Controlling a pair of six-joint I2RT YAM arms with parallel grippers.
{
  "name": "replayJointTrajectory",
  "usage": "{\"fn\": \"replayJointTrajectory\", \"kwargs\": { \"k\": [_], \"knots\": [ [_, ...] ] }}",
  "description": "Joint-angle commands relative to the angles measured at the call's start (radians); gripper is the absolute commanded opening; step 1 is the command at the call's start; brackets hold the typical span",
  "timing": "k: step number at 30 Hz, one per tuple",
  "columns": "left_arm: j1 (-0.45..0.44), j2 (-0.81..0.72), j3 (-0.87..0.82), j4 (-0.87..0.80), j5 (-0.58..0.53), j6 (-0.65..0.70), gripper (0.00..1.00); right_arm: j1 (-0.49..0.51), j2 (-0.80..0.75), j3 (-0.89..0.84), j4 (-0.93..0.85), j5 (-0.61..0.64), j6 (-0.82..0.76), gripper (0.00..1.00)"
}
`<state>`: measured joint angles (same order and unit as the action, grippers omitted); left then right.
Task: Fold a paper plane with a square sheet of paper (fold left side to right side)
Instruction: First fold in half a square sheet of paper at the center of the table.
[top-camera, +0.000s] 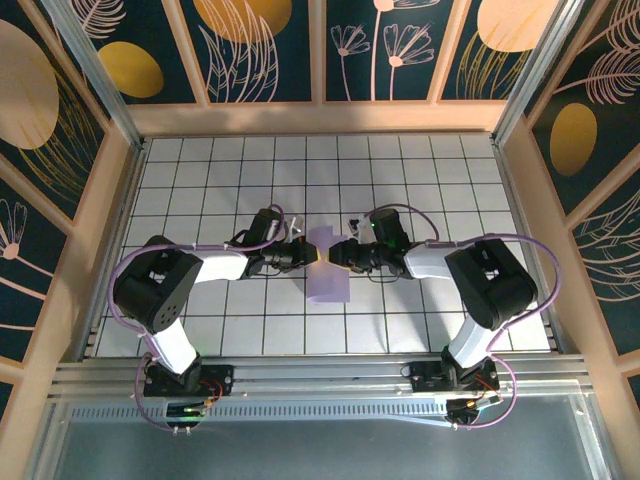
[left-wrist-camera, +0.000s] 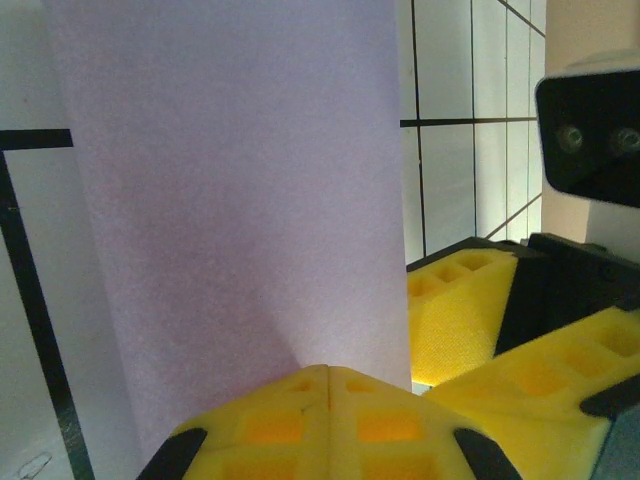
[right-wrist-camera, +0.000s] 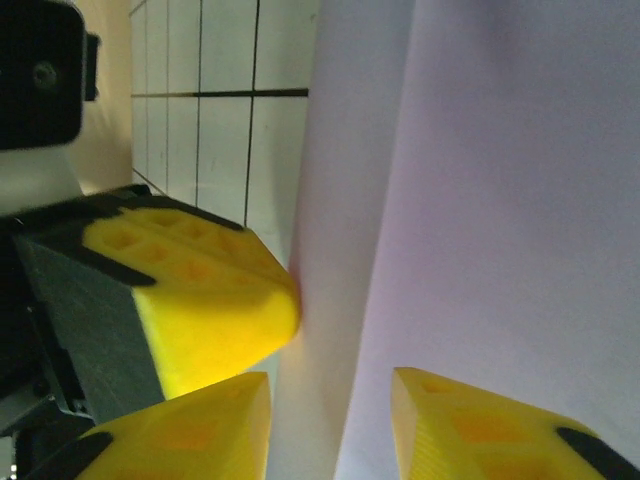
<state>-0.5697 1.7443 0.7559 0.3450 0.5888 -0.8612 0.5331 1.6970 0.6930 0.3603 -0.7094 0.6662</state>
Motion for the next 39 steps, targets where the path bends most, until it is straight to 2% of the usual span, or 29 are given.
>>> {"fn": "replayJointTrajectory", "kwargs": {
  "k": [1,4,9,13,16,20,28,39],
  "knots": [
    [-0.006,0.003,0.017,-0.014,-0.006,0.01,0.03,0.008,0.027,0.041,0.022,-0.012,0.005,0.32],
    [-0.007,-0.009,0.016,-0.02,-0.016,0.011,0.07,0.008,0.03,0.061,-0.046,0.025,-0.023,0.2],
    [-0.006,-0.072,0.01,-0.046,-0.065,0.011,0.2,0.008,0.025,0.081,-0.14,0.076,-0.06,0.0],
    [-0.007,-0.13,0.01,-0.125,-0.151,0.034,0.35,0.008,0.013,0.089,-0.213,0.141,-0.082,0.0],
    [-0.007,-0.156,0.016,-0.202,-0.217,0.064,0.4,0.008,0.009,0.098,-0.261,0.189,-0.095,0.0],
    [-0.006,-0.145,0.015,-0.238,-0.225,0.086,0.47,0.008,0.009,0.106,-0.302,0.221,-0.106,0.0],
    [-0.027,-0.078,0.029,-0.211,-0.184,0.079,0.54,0.008,-0.003,0.106,-0.327,0.246,-0.114,0.0],
    [-0.059,0.023,0.083,-0.217,-0.162,0.082,0.54,0.008,-0.003,0.111,-0.339,0.249,-0.125,0.0]
  ]
}}
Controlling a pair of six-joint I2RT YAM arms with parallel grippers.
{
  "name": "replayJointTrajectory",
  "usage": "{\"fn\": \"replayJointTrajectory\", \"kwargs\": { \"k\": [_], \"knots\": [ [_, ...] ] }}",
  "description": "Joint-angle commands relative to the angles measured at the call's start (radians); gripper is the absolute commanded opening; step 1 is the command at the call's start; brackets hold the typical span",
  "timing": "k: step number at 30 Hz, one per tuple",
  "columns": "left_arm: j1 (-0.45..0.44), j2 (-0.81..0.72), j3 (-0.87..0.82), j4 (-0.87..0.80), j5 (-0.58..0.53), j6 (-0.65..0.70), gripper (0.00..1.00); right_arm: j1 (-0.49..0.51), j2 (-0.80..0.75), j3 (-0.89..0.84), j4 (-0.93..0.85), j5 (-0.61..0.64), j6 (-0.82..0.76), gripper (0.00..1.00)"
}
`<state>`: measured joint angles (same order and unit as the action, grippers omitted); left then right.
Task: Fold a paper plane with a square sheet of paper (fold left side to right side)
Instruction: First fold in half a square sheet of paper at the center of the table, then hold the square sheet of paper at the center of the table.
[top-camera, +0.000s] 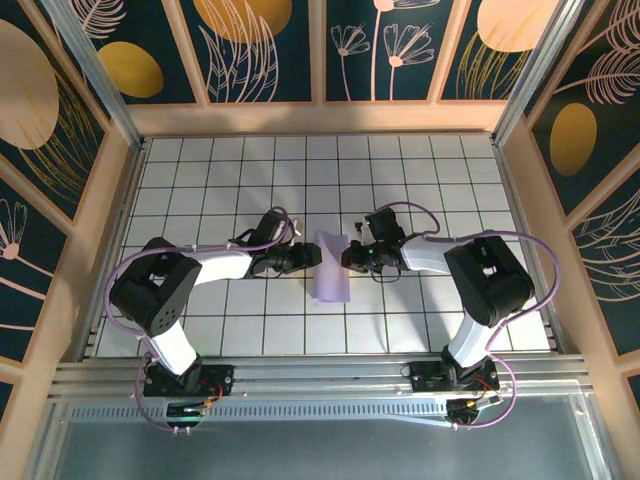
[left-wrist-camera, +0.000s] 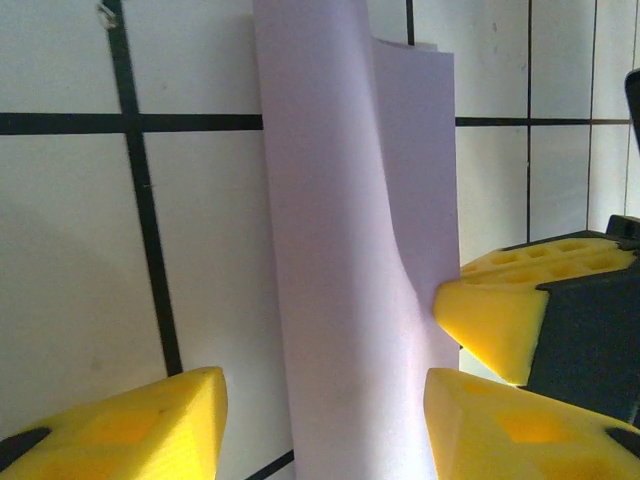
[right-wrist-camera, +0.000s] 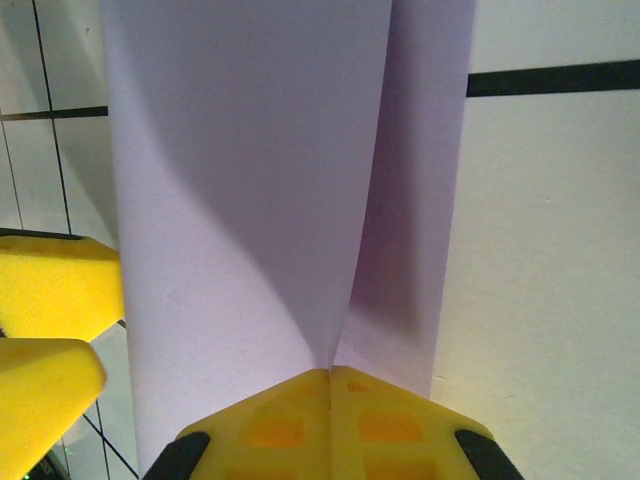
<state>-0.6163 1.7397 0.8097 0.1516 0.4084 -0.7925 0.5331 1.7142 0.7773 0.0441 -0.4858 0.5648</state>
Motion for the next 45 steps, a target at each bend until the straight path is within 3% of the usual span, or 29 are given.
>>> {"fn": "replayJointTrajectory", "kwargs": {
  "k": [1,9,23,33,45],
  "knots": [
    [-0.014,0.034,0.032,-0.027,0.015,0.013,0.53,0.008,-0.019,0.028,-0.025,0.027,-0.025,0.0],
    [-0.026,0.074,0.054,-0.105,-0.038,0.018,0.44,0.008,-0.028,0.028,-0.034,0.035,-0.027,0.01],
    [-0.071,0.133,0.108,-0.223,-0.134,0.002,0.41,-0.027,-0.159,0.02,-0.133,0.156,-0.07,0.34],
    [-0.089,0.169,0.14,-0.278,-0.182,-0.019,0.42,-0.089,-0.263,-0.034,-0.173,0.208,-0.094,0.37],
    [-0.112,0.22,0.22,-0.349,-0.212,0.024,0.43,-0.098,-0.27,-0.049,-0.169,0.204,-0.102,0.38]
  ]
}}
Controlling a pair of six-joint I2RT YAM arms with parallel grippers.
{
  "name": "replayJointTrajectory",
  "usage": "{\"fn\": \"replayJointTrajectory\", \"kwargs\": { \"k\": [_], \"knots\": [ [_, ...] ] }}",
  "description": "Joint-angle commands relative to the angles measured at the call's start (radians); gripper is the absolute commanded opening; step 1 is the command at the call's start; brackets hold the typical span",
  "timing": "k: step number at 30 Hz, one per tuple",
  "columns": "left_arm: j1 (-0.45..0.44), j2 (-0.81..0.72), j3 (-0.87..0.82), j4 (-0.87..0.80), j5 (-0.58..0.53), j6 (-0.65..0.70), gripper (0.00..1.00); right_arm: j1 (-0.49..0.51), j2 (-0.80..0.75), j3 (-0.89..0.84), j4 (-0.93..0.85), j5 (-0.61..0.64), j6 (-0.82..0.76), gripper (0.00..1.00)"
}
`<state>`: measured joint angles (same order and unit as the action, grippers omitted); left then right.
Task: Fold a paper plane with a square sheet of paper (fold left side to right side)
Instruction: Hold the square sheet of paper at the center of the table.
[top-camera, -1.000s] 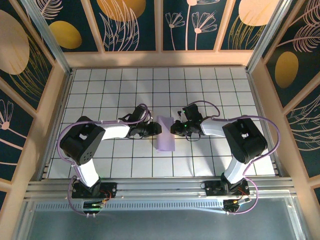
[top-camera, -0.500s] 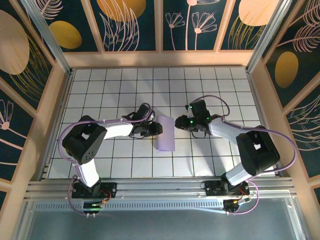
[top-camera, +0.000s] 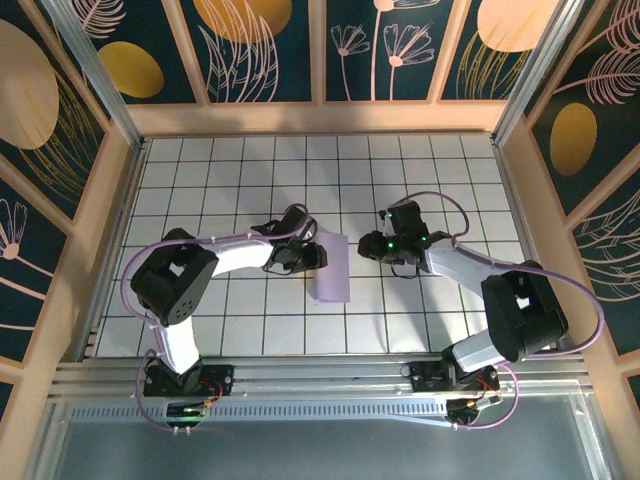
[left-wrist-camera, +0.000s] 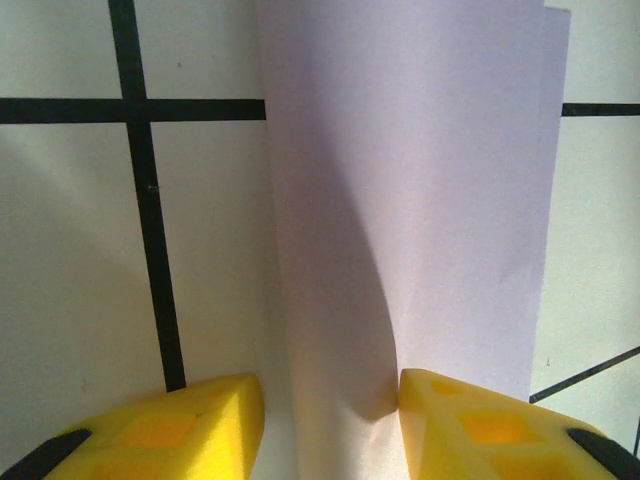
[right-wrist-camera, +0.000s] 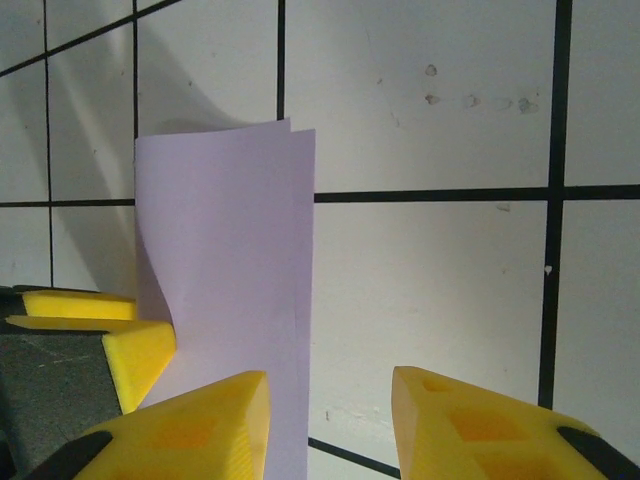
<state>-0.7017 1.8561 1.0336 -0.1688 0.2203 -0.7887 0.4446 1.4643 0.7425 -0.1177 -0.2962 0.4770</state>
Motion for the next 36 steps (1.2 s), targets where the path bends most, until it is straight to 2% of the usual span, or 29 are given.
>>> {"fn": "replayJointTrajectory", "kwargs": {
  "k": [1,36],
  "knots": [
    [-0.028,0.106,0.0,-0.036,-0.027,0.029,0.43,-0.01,-0.021,-0.015,-0.005,0.014,-0.014,0.38],
    [-0.034,0.147,0.069,-0.106,-0.053,0.088,0.47,-0.012,-0.011,-0.019,-0.001,-0.032,-0.016,0.38]
  ]
}}
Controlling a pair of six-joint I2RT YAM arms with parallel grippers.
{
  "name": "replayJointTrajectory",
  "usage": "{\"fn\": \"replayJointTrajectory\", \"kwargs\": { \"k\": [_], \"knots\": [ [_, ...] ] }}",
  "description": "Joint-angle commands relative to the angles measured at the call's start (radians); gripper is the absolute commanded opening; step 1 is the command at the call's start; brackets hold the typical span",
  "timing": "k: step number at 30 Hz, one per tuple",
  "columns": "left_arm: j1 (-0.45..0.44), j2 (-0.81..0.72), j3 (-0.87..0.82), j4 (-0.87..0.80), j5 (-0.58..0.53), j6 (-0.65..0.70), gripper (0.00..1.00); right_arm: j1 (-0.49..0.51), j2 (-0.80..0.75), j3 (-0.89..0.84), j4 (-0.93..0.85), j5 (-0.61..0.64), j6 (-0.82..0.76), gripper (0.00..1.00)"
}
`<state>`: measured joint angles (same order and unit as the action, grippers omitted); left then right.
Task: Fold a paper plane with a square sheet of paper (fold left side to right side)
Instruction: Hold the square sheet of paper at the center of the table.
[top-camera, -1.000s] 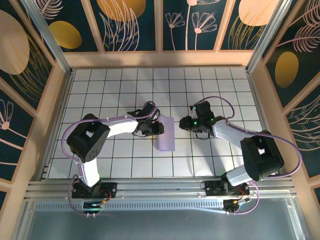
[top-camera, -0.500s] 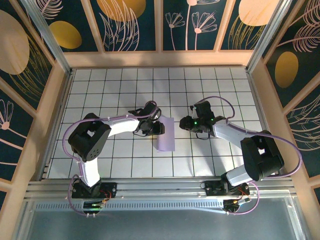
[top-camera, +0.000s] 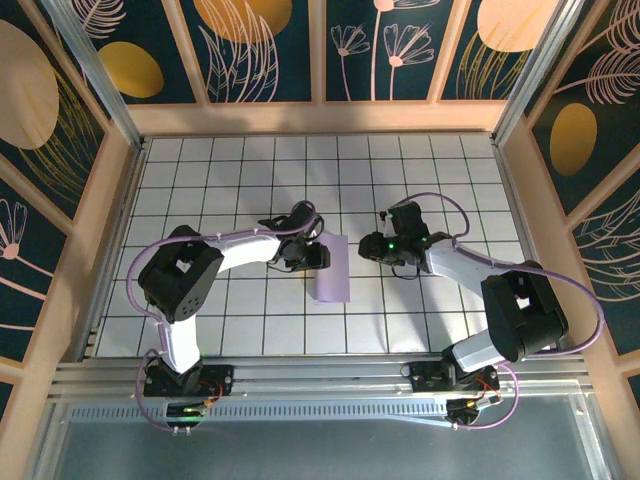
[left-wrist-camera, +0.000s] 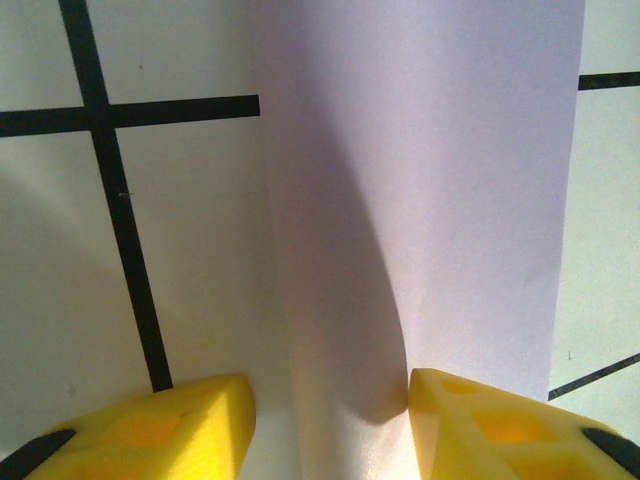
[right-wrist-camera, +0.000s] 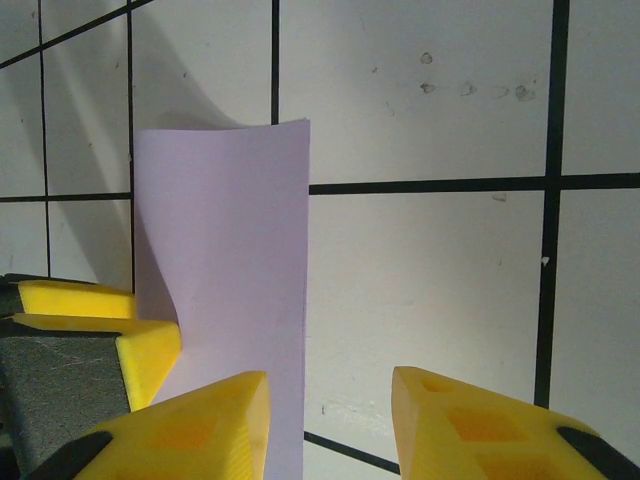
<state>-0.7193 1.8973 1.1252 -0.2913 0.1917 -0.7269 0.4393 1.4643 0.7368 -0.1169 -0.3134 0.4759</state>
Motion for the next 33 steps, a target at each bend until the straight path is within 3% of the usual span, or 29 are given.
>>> {"fn": "replayJointTrajectory", "kwargs": {
  "k": [1,33],
  "knots": [
    [-0.016,0.106,-0.021,0.015,-0.024,0.028,0.47,-0.006,-0.009,-0.014,-0.001,-0.016,-0.014,0.38],
    [-0.02,0.121,-0.005,-0.012,-0.038,0.001,0.47,0.031,0.044,-0.011,0.04,-0.088,0.011,0.36]
  ]
}}
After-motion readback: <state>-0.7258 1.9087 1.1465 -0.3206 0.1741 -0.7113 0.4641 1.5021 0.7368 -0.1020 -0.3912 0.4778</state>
